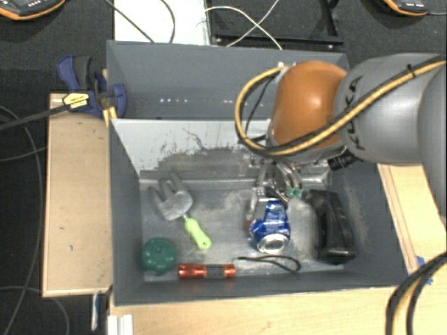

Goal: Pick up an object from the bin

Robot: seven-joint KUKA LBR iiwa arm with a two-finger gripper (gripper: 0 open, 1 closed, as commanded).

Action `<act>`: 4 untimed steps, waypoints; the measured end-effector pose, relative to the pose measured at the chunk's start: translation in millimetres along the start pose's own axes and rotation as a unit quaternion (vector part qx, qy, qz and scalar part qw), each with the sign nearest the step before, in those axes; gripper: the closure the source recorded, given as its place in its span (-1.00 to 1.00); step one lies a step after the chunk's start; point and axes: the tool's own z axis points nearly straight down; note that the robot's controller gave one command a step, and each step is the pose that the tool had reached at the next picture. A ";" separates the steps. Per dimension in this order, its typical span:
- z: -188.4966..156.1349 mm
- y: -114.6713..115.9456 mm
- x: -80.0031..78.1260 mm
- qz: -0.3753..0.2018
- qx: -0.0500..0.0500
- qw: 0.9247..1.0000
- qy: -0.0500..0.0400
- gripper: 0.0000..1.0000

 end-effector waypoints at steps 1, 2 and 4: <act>-4.8 -0.3 -1.9 0.001 0.000 1.000 -0.004 -1.00; 78.9 -71.4 1.5 -0.217 0.001 0.976 0.000 -1.00; 48.3 -92.0 75.7 -0.182 0.001 0.983 -0.002 -1.00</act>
Offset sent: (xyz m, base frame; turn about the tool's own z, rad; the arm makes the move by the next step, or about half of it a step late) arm -0.0016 -0.0678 -0.0785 -0.4425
